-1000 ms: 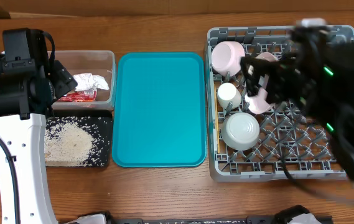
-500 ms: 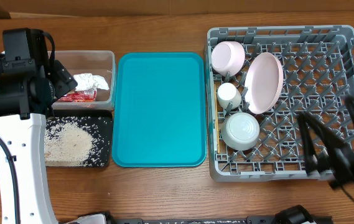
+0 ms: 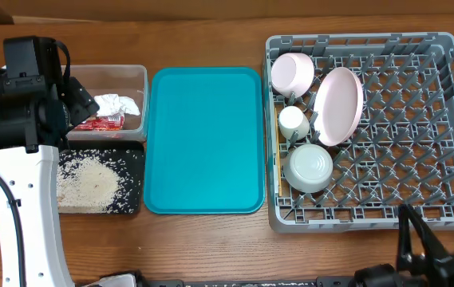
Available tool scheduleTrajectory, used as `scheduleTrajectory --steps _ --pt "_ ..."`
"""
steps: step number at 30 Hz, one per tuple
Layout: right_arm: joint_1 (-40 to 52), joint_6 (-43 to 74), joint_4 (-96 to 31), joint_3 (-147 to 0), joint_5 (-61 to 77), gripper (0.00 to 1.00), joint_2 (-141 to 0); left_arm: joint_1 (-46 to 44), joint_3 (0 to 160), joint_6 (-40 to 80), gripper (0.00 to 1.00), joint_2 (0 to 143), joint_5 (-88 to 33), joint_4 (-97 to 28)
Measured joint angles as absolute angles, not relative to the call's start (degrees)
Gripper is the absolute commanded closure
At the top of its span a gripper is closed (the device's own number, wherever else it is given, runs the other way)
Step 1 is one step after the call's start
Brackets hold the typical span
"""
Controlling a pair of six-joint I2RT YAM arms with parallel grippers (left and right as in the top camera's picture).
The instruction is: Sort waste into correct bins and load items into the dishwasher
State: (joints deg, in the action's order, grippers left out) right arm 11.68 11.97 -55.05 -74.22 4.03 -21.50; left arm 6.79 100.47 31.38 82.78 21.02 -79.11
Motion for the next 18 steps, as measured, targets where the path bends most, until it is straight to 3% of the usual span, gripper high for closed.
scheduleTrajectory --steps 12,18 --pt "10.5 12.0 -4.4 -31.5 4.2 0.0 -5.1 6.8 100.5 31.4 0.0 82.8 21.0 -79.1" --pt "10.5 12.0 12.3 -15.2 4.5 0.0 -2.0 6.8 100.5 31.4 0.0 82.8 21.0 -79.1"
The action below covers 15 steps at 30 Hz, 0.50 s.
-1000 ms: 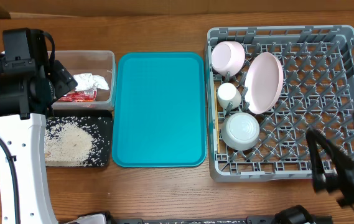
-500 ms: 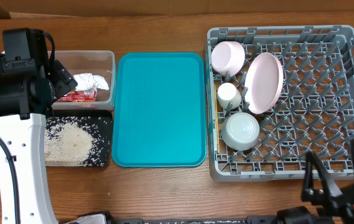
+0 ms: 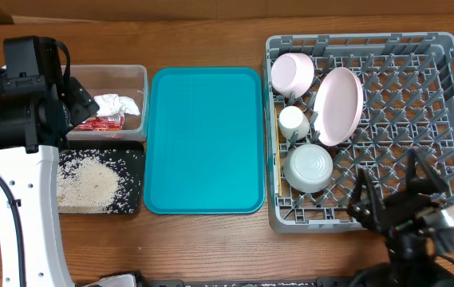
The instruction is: Sort waste into correct bins and load items into the dishwasher
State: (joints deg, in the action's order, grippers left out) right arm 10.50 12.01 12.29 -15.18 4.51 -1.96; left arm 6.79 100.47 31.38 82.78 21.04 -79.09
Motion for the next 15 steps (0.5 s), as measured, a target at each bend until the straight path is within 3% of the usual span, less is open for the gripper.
scheduleTrajectory --steps 9,15 --pt "10.5 12.0 15.8 -3.0 4.7 0.0 -1.0 6.8 100.5 31.4 0.0 82.8 21.0 -79.1" --pt "10.5 12.0 8.7 -1.0 4.7 0.0 -0.9 6.8 100.5 31.4 0.0 82.8 21.0 -79.1"
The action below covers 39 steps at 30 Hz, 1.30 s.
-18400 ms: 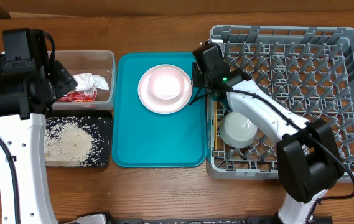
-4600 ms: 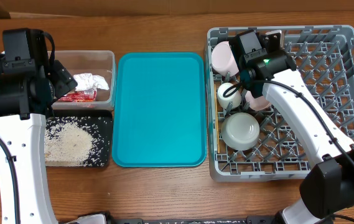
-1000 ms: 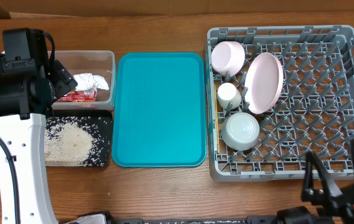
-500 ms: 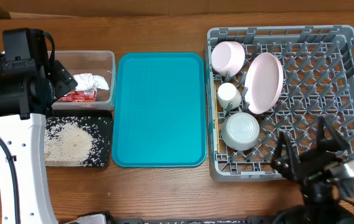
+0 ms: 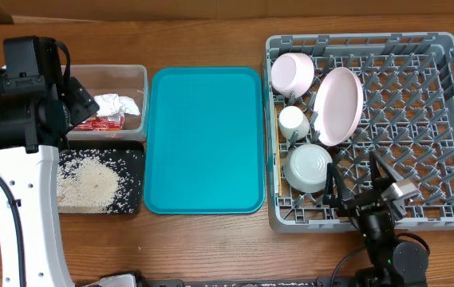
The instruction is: Sort waste into correct bins and load items into the dishwasher
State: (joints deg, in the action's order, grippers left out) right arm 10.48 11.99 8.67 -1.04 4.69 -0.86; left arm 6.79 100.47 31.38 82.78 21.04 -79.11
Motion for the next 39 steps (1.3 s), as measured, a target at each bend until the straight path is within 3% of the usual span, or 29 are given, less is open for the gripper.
scheduleTrajectory --steps 8,39 --pt "10.5 12.0 -4.6 -1.0 4.7 0.0 -0.8 6.8 100.5 31.4 0.0 82.8 21.0 -79.1" --pt "10.5 12.0 -4.7 -1.0 4.6 0.0 -0.7 6.8 100.5 31.4 0.0 82.8 21.0 -79.1"
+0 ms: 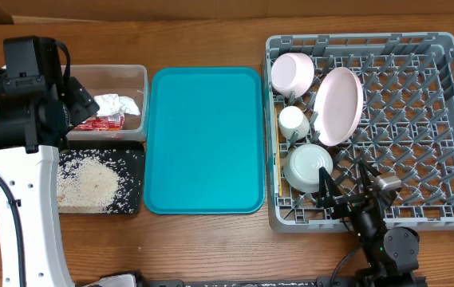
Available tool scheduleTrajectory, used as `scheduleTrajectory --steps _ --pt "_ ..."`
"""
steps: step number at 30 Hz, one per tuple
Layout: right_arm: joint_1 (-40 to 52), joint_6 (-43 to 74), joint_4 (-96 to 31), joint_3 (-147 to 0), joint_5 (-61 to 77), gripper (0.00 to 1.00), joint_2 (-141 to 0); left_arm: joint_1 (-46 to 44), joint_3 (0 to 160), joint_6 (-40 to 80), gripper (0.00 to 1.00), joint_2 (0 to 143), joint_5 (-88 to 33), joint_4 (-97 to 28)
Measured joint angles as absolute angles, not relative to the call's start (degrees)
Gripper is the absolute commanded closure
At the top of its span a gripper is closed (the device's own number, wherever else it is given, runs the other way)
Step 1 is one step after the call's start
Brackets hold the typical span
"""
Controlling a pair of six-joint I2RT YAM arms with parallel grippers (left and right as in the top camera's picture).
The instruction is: Sort waste into correct bins and load items into the dishwasher
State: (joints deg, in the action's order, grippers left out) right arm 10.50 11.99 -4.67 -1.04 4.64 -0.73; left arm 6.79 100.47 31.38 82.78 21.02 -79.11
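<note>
The teal tray (204, 139) lies bare in the middle. In the grey dish rack (418, 119) stand a pink bowl (292, 72), a pink plate (338, 105), a white cup (294, 122) and a pale green bowl (309, 166). My right gripper (348, 188) hovers open over the rack's front rim, just right of the green bowl, with nothing between its fingers. The left gripper (80, 104) sits at the left edge of the clear bin (119, 76), mostly hidden under the arm, so its jaws do not show.
The clear bin holds crumpled white paper (120, 104) and a red wrapper (99, 122). In front of it, a black bin (135, 179) holds rice-like scraps. The left arm's white link runs down the left table edge.
My right gripper has shifted a little to the left along the rack's front, closer to the green bowl. It is still open. The left arm and all dishes are unchanged.
My right gripper was first at the table's front right corner, outside the rack. Then it was over the rack's front right part, then further left, and now it is beside the green bowl. The left arm stayed at the clear bin throughout.
</note>
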Motion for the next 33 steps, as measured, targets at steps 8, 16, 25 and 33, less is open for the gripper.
scheduleTrajectory --steps 8,16,25,33 --pt "10.5 12.0 -4.6 -1.0 4.7 0.0 -0.7 6.8 100.5 31.4 0.0 82.8 21.0 -79.1" --pt "10.5 12.0 -4.7 -1.0 4.7 0.0 -0.7 6.2 100.5 31.4 0.0 80.3 21.0 -79.1" --pt "10.5 12.0 -4.6 -1.0 4.7 0.0 -0.7 0.2 97.5 31.4 0.0 60.9 21.0 -78.9" --pt "10.5 12.0 -4.7 -1.0 4.7 0.0 -0.7 -1.1 78.4 31.4 0.0 40.5 21.3 -74.1"
